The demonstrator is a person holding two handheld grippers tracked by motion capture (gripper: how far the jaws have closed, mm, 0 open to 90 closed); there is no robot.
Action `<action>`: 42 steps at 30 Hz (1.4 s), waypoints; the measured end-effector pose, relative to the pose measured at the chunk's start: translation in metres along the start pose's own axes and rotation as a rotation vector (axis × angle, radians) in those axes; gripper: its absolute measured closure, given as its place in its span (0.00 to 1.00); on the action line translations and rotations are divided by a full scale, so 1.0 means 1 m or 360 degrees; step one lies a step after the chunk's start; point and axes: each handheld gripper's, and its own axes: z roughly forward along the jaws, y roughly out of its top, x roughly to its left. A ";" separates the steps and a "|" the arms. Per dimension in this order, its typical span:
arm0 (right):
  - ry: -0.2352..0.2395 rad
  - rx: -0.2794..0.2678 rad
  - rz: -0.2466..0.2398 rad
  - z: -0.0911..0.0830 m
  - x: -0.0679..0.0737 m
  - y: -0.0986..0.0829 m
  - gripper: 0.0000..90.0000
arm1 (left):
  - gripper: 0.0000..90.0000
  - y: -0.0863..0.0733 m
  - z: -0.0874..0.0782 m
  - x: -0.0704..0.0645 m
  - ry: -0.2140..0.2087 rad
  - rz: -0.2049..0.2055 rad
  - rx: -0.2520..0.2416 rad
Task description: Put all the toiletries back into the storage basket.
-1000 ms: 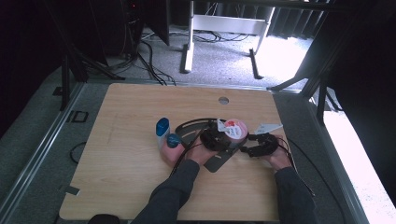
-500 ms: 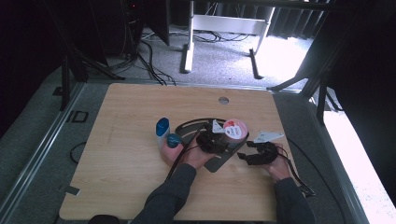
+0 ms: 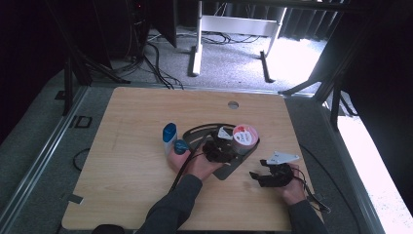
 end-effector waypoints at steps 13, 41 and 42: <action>0.0009 -0.0007 0.0047 0.000 0.007 -0.019 0.32 | 0.69 0.005 -0.012 -0.008 -0.0042 0.0012 -0.0016; -0.0015 -0.0017 0.0054 0.004 0.008 -0.030 0.31 | 0.65 0.014 -0.040 -0.028 -0.0062 0.0084 0.0002; -0.0014 -0.0016 0.0055 0.004 0.008 -0.030 0.31 | 0.65 0.014 -0.041 -0.028 -0.0065 0.0092 0.0000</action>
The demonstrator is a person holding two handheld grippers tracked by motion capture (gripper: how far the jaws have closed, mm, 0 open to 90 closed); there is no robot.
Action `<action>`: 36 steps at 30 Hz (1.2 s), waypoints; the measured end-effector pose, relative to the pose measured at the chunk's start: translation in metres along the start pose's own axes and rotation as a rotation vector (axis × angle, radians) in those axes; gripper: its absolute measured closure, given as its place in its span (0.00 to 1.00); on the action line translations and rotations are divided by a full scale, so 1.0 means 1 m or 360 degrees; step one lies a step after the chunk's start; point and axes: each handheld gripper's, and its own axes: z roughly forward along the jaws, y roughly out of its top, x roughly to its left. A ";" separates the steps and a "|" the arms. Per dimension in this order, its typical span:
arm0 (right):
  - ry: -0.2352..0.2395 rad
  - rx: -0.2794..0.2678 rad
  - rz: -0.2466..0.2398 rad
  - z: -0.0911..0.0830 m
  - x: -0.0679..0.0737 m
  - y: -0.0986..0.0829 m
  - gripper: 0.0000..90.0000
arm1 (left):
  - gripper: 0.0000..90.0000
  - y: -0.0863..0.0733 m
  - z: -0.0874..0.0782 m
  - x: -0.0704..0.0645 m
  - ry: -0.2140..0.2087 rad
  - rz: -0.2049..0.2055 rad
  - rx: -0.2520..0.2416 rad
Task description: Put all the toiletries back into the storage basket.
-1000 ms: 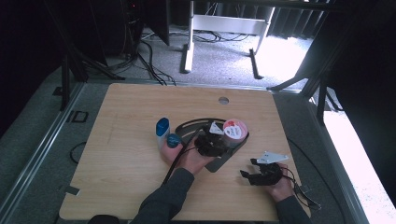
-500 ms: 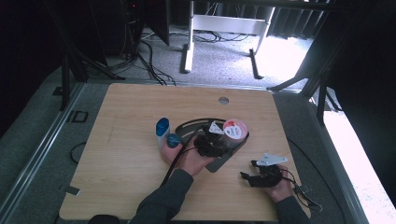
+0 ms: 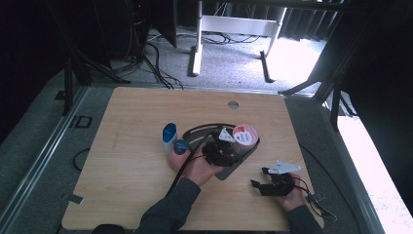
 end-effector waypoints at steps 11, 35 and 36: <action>-0.0006 -0.0002 0.0005 0.000 0.001 0.000 0.31 | 0.63 0.003 -0.014 -0.004 0.0006 0.0045 -0.0013; -0.0004 -0.0001 0.0003 0.000 0.001 0.000 0.30 | 0.58 -0.003 -0.043 0.001 0.0082 0.0016 -0.0043; -0.0004 -0.0002 0.0003 0.000 0.001 0.000 0.30 | 0.57 -0.004 -0.046 0.002 0.0091 0.0007 -0.0048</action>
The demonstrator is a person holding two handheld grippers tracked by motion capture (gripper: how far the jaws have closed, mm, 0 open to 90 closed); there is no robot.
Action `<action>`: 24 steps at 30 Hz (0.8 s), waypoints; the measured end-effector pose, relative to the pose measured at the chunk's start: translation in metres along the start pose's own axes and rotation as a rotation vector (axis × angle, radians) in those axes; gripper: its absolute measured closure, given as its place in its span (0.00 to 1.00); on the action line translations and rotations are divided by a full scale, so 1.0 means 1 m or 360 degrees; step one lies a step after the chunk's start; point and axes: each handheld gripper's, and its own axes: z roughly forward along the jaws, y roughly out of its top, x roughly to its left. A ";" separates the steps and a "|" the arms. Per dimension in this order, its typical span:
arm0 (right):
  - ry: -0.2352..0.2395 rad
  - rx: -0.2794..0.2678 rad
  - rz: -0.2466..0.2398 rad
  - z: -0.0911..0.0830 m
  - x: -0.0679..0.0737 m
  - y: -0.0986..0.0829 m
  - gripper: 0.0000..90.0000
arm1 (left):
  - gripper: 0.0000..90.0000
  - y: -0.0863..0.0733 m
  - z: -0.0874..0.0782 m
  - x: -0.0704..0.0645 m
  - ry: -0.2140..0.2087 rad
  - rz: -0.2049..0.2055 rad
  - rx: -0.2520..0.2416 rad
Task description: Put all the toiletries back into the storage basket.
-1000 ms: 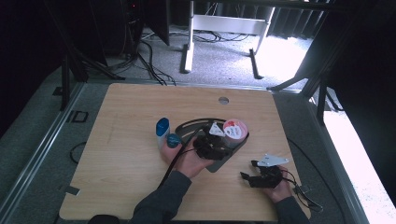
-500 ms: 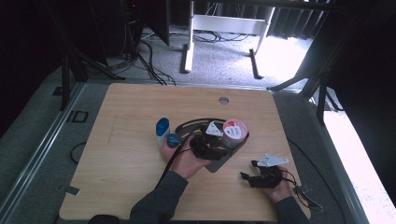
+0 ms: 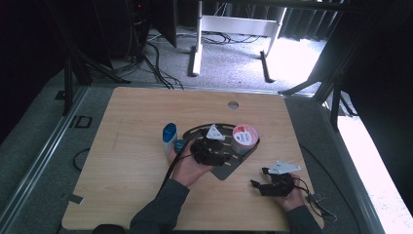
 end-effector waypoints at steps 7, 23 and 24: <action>0.0000 0.0000 0.0000 0.000 0.000 0.000 0.30 | 0.55 -0.001 -0.010 0.006 0.0035 -0.0016 -0.0018; 0.0000 0.0001 0.0000 0.000 0.000 0.000 0.30 | 0.45 -0.008 -0.032 0.020 0.0117 -0.0084 -0.0066; 0.0000 0.0001 0.0001 0.000 0.000 0.000 0.30 | 0.44 -0.009 -0.033 0.021 0.0123 -0.0087 -0.0062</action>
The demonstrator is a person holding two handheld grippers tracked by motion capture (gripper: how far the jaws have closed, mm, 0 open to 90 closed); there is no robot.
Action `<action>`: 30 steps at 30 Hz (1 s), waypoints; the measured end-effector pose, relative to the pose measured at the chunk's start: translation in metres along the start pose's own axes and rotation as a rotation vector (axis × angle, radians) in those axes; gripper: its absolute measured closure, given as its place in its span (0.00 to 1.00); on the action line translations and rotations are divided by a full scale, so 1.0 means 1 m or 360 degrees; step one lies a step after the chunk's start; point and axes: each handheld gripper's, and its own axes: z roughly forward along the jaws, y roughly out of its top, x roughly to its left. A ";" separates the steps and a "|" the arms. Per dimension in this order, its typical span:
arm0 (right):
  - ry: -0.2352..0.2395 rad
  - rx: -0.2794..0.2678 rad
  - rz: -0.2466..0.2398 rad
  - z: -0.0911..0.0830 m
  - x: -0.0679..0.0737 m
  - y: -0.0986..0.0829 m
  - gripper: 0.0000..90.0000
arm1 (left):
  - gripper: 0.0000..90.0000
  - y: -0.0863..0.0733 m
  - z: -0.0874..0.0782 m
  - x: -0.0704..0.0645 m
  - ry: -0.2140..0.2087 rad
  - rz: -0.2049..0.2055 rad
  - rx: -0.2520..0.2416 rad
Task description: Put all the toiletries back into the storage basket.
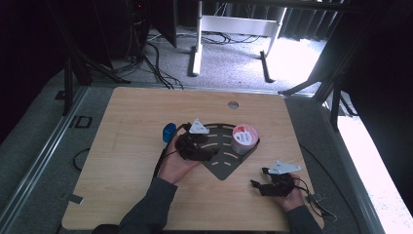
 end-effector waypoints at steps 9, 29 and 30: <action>0.0001 0.0001 0.0001 0.000 0.000 0.000 0.30 | 0.40 -0.005 -0.006 0.009 0.0021 -0.0041 0.0006; 0.0003 0.0001 -0.0001 0.000 0.000 0.000 0.30 | 0.35 -0.017 -0.016 0.022 0.0143 -0.0059 0.0034; 0.0003 0.0001 -0.0002 0.000 0.000 0.000 0.30 | 0.36 -0.018 -0.016 0.023 0.0144 -0.0058 0.0023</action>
